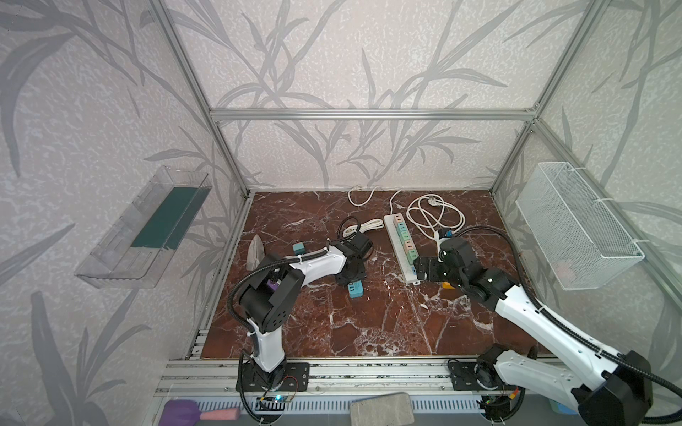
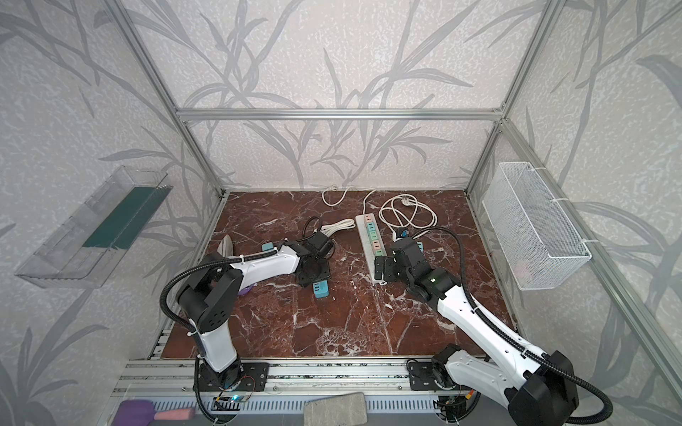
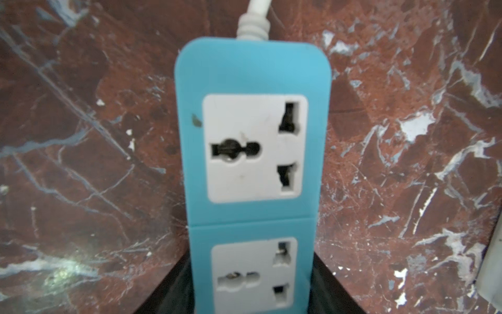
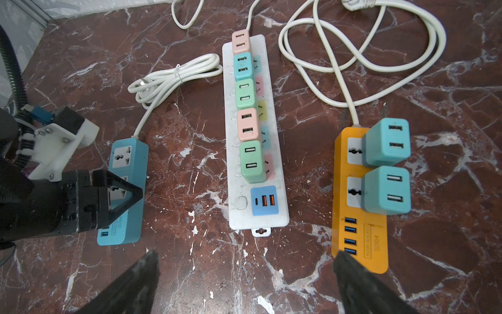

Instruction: Insert the plug

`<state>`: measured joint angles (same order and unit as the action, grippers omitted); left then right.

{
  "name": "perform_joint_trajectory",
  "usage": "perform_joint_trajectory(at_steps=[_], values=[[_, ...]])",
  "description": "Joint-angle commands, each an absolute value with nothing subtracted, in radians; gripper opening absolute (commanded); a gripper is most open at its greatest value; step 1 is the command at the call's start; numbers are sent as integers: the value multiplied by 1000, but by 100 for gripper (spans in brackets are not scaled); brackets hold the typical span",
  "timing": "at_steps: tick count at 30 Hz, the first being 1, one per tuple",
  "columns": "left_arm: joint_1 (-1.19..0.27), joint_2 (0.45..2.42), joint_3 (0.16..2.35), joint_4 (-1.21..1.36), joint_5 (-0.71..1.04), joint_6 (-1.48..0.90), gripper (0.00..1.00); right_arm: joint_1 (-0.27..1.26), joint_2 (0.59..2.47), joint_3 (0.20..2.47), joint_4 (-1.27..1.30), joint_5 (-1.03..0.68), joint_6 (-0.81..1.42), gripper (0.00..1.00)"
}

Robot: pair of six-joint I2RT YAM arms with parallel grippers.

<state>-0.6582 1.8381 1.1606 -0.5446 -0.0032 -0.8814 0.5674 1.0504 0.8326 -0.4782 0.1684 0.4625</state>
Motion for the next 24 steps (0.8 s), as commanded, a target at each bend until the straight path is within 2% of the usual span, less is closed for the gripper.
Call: perform_joint_trajectory(at_steps=[1,2,4,9,16,18,19,22,24], values=[[-659,1831,1188,-574,0,-842,71,562,1023,852,-518,159,458,99],[-657,1824,1200,-608,-6,-821,80,562,1023,860,-526,161,456,99],[-658,1801,1226,-660,-17,-767,85,563,1023,871,-537,160,450,99],[-655,1689,1246,-742,-18,-687,87,563,1029,871,-534,153,436,99],[-650,1437,1139,-586,-30,-632,87,562,1066,861,-503,146,432,99],[-630,1380,1116,-556,-101,-595,93,562,1086,858,-496,138,426,100],[-610,1361,1114,-550,-137,-577,97,562,1094,854,-485,120,415,98],[-505,1350,1129,-545,-195,-548,99,562,1115,848,-469,75,428,79],[-402,1385,1147,-541,-158,-556,99,562,1125,848,-455,27,430,76]])
